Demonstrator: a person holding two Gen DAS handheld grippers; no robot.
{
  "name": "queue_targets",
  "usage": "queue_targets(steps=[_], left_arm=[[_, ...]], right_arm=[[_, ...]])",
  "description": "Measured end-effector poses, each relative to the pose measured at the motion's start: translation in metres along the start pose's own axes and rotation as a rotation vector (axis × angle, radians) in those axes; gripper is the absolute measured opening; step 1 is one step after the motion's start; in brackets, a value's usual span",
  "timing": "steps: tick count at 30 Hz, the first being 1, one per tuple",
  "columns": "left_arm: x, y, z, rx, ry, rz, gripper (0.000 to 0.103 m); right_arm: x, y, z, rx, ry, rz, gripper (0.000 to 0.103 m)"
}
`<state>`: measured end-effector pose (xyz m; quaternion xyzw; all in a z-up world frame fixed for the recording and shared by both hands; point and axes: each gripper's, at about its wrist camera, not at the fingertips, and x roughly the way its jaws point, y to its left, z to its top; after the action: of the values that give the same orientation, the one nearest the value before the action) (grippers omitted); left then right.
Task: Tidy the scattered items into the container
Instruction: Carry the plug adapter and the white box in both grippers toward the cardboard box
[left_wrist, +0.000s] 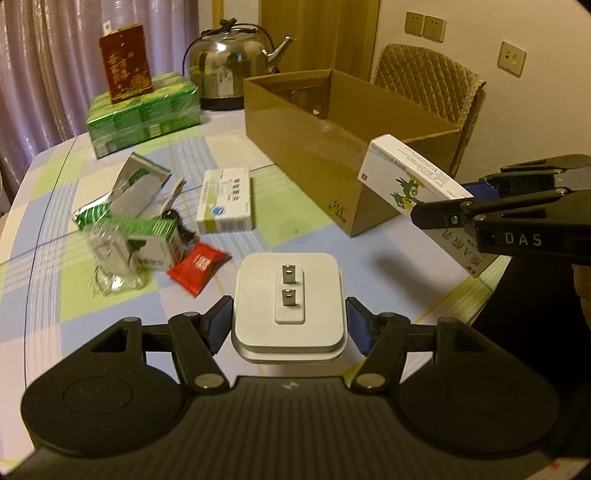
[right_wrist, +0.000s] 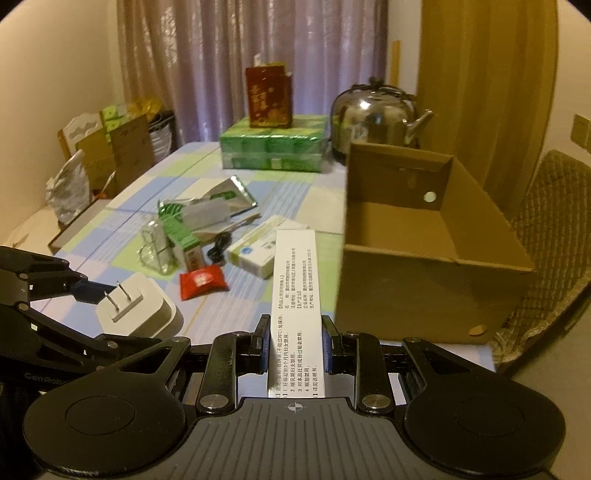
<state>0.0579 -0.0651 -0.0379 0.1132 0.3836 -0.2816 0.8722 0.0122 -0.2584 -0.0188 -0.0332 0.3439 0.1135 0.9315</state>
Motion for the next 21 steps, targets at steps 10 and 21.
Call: queue_targets(steps=[10, 21], left_arm=[[0.014, -0.025, 0.037, 0.058, -0.027, -0.038, 0.060], [0.030, -0.052, 0.081, 0.114, -0.066, -0.086, 0.060]], right_arm=[[-0.015, -0.038, 0.010, 0.072, -0.043, -0.040, 0.023], [-0.031, -0.075, 0.022, 0.122, -0.087, -0.084, 0.023]])
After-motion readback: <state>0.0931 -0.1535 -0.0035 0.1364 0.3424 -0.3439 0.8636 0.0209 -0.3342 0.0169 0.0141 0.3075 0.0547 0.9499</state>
